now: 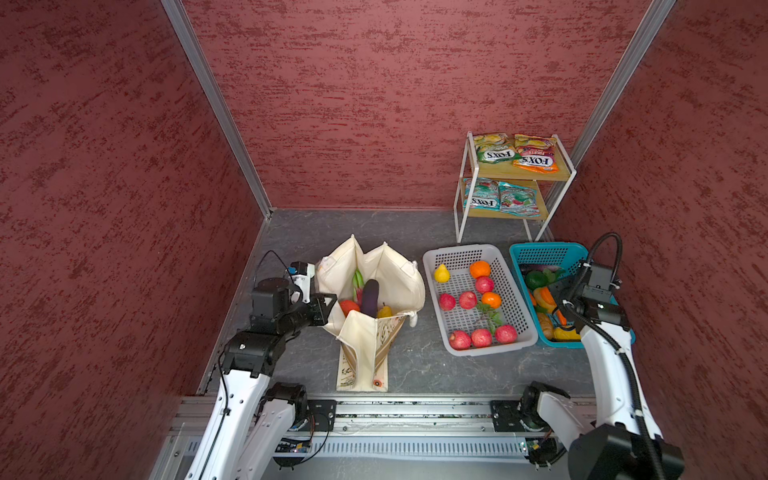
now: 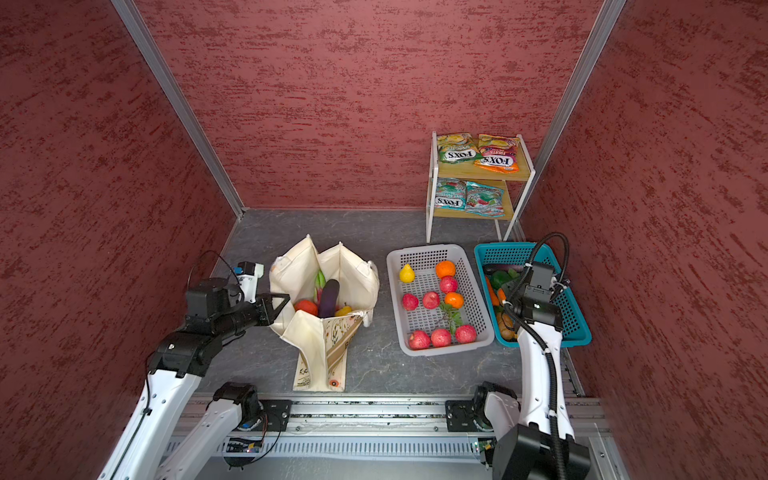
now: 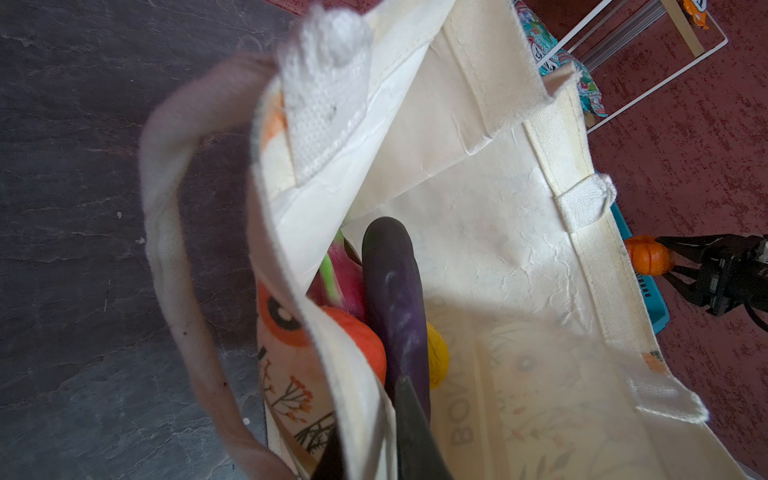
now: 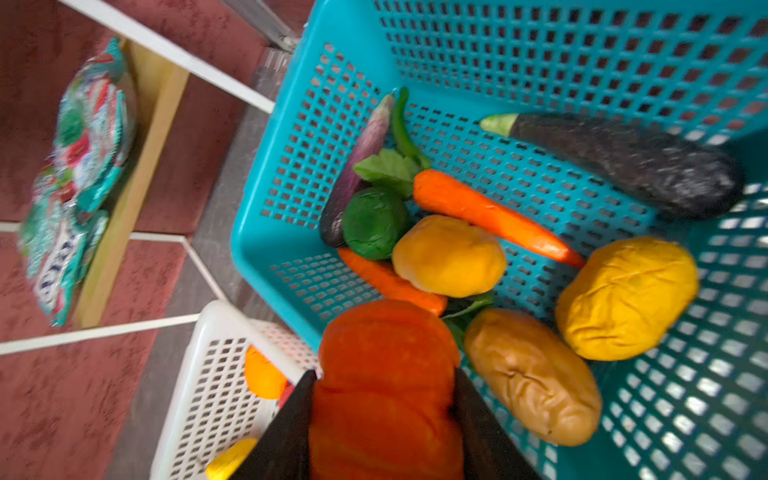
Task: Place the food into the grocery bag and tie it
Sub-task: 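Lift the orange bell pepper with the right gripper and carry it over the bag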
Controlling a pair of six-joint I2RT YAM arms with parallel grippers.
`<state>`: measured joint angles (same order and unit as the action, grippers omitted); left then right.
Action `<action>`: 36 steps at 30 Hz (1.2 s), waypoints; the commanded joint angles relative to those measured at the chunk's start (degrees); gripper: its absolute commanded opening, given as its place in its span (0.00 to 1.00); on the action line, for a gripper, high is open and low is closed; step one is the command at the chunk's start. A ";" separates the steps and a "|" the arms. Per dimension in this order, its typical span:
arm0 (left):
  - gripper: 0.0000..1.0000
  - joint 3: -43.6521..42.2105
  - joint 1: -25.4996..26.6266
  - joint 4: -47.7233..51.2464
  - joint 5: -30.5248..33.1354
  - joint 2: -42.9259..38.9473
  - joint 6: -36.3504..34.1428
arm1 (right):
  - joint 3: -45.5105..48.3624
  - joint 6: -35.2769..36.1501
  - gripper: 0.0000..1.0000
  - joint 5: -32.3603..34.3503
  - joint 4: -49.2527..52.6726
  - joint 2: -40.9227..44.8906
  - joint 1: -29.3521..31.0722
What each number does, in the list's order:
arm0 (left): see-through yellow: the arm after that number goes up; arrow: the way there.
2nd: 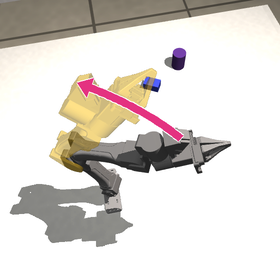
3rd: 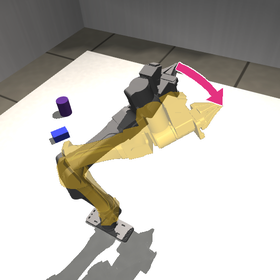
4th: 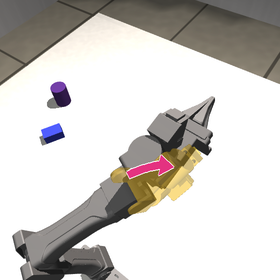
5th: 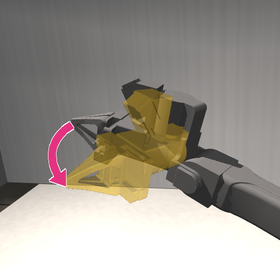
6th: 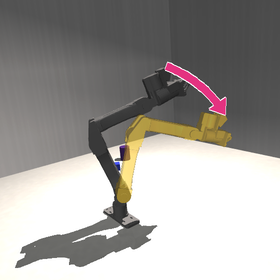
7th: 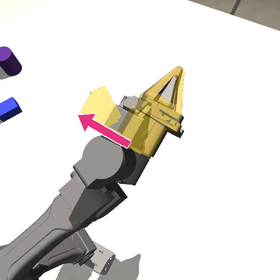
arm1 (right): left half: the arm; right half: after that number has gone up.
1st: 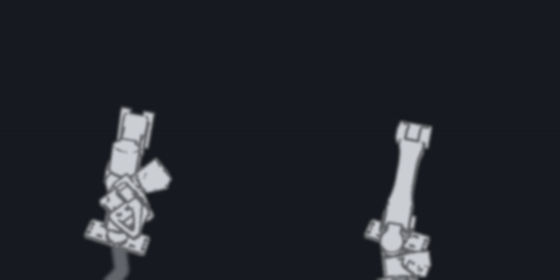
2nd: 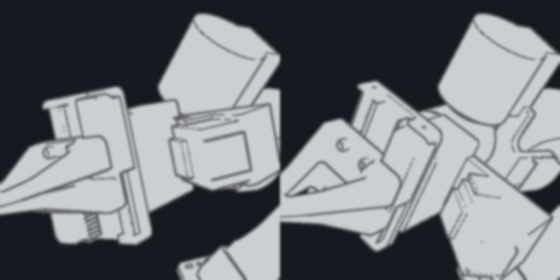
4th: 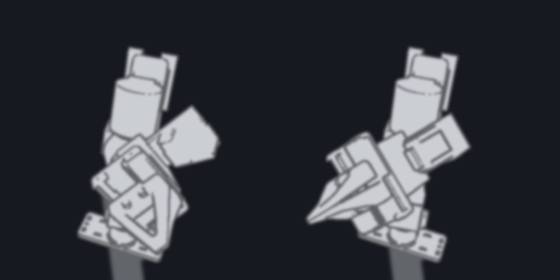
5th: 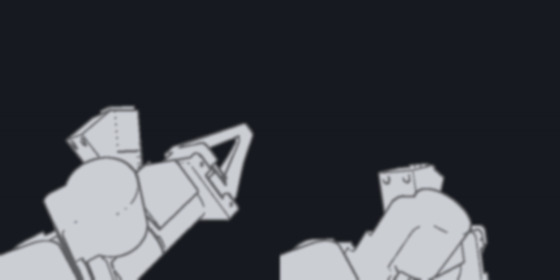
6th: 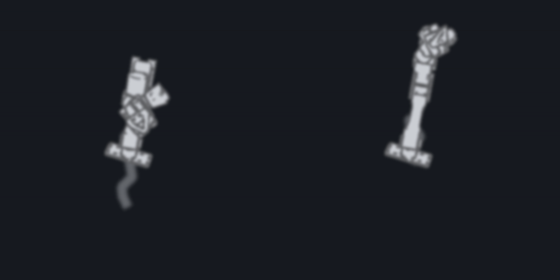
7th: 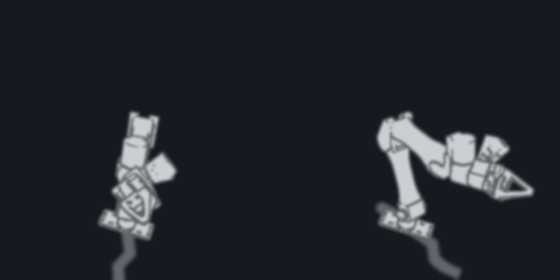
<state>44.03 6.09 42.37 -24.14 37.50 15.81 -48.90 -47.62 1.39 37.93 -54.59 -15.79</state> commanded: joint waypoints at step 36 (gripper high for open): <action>0.16 -0.70 -0.32 -0.89 0.41 0.11 -0.08 | -45.84 12.42 0.35 5.39 -10.27 -41.51 77.05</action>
<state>44.03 6.07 42.39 -24.05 37.50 15.81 -92.86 -37.30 9.15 26.79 -95.53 60.47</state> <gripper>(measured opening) 0.157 0.465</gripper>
